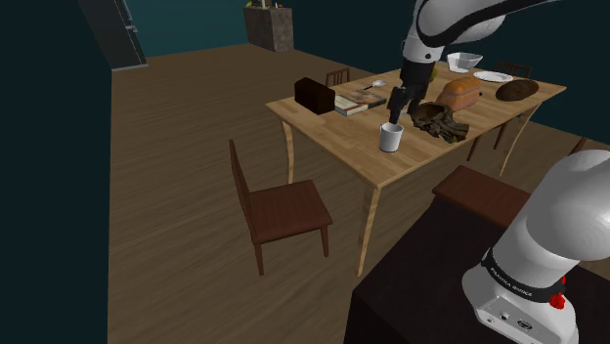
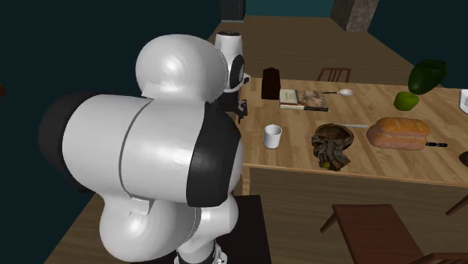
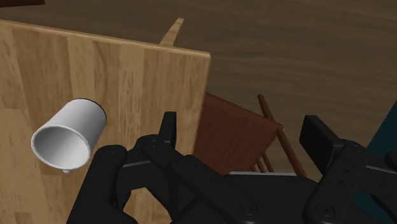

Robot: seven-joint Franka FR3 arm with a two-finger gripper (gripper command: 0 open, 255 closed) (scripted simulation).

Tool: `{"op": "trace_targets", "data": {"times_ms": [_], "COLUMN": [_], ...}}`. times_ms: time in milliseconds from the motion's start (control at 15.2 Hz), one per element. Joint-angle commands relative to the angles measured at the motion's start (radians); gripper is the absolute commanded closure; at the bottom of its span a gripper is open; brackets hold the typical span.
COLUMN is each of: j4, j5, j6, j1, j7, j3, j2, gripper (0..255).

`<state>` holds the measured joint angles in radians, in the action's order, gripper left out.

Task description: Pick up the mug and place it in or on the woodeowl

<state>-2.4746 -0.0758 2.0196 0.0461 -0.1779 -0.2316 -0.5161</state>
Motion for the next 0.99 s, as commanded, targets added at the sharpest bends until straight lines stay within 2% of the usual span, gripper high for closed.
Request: {"op": "trace_targets", "data": {"times_ms": [0, 462, 924], "j4": [0.012, 0.095, 0.240], "j5": [-0.006, 0.009, 0.104], "j6": [0.058, 0.232, 0.358], "j1": [0.003, 0.014, 0.036], "j7": [-0.022, -0.133, -0.274], "j3": [-0.021, -0.107, -0.164], "j2": [0.065, 0.308, 0.575], "gripper": [0, 0, 0]}}
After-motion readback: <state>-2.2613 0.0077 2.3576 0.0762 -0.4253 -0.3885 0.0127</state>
